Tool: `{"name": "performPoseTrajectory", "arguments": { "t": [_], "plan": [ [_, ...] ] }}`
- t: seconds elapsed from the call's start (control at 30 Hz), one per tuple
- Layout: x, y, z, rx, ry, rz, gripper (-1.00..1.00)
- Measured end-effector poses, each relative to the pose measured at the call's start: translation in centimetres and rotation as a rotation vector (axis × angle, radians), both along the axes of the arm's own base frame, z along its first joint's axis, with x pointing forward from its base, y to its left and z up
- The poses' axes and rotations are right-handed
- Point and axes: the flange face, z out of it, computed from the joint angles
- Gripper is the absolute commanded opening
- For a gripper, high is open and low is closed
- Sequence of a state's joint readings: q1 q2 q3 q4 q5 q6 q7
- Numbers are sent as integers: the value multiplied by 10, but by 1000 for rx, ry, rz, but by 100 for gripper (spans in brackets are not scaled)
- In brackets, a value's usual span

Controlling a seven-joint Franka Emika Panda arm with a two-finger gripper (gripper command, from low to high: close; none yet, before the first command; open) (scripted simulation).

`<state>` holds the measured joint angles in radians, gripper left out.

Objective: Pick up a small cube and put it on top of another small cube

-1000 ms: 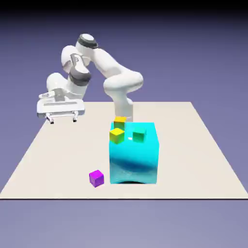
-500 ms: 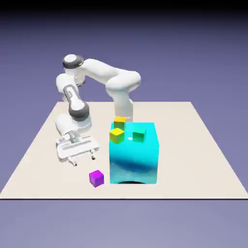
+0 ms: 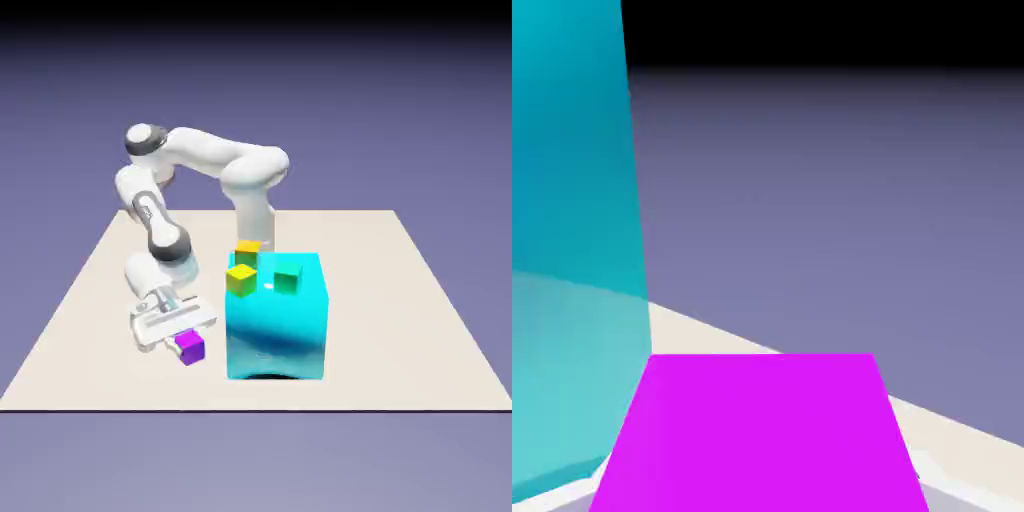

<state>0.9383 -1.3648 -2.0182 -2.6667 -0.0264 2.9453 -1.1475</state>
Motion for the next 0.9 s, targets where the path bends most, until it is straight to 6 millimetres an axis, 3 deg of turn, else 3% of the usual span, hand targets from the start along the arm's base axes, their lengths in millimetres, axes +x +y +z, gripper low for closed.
{"name": "performPoseTrajectory", "arguments": {
  "t": [0.27, 0.57, 0.77, 0.8, 0.9],
  "plan": [
    [-5, -3, 108, 24, -88, 184, -100],
    [-35, 30, 201, -5, -61, 438, -100],
    [-60, 65, 239, -33, 33, 605, -100],
    [-60, 65, 239, -33, 33, 605, -100],
    [-49, 95, 213, -32, 32, 606, -100]
  ]
}}
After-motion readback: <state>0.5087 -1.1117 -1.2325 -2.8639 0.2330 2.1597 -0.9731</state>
